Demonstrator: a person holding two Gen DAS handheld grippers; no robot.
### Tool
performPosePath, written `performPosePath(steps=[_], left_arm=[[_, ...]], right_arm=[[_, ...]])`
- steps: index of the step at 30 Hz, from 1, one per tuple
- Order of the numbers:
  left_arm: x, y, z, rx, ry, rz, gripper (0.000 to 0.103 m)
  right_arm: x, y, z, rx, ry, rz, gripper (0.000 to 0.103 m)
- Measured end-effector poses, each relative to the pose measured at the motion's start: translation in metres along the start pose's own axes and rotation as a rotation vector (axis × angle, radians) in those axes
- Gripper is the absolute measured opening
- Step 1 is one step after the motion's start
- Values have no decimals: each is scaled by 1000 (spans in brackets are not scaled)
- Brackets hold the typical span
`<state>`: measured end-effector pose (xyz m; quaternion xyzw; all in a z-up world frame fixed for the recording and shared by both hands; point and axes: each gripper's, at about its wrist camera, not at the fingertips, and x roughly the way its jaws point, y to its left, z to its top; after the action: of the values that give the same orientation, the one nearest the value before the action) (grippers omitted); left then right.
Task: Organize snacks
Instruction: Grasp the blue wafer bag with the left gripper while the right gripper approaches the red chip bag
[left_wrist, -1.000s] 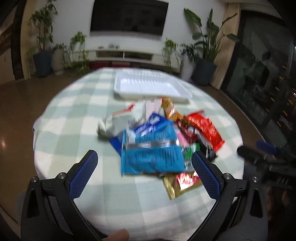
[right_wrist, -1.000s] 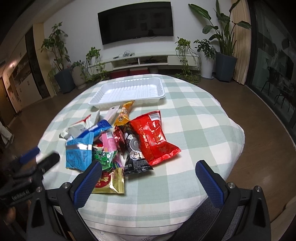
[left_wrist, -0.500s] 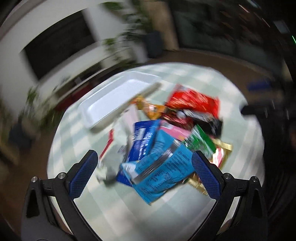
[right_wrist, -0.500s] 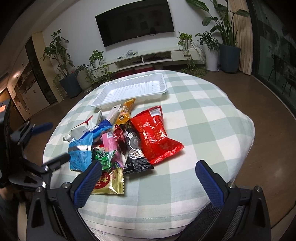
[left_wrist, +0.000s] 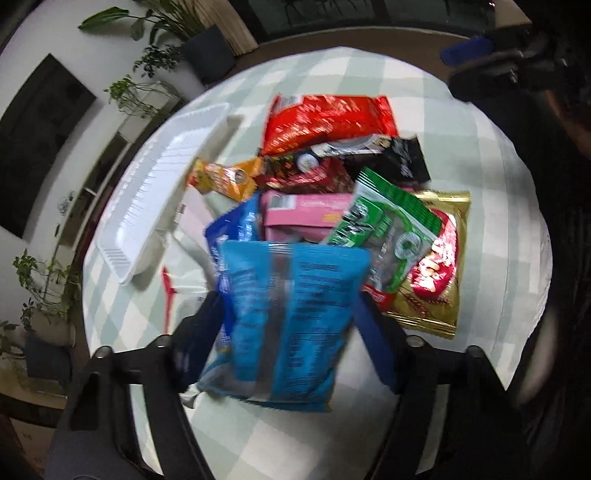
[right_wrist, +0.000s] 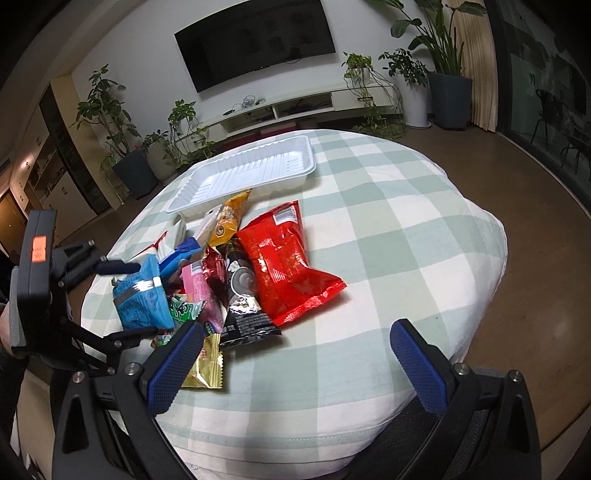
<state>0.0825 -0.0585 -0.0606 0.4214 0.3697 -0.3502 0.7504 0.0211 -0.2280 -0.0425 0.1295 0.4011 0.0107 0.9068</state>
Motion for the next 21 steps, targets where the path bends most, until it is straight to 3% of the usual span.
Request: performPosePath(steps=[3,13,21], left_arm=[[6,-1,-1,-5,10,-15,57],[-17,19,-15,-186,-36,-116,32],[-28,28,-29,-298,-72,-142,28]], right_arm=[[2,-1,0,7,6,8,103],[4,0,0,6,9,18,102],[4,2,4,-2,17,14,100]])
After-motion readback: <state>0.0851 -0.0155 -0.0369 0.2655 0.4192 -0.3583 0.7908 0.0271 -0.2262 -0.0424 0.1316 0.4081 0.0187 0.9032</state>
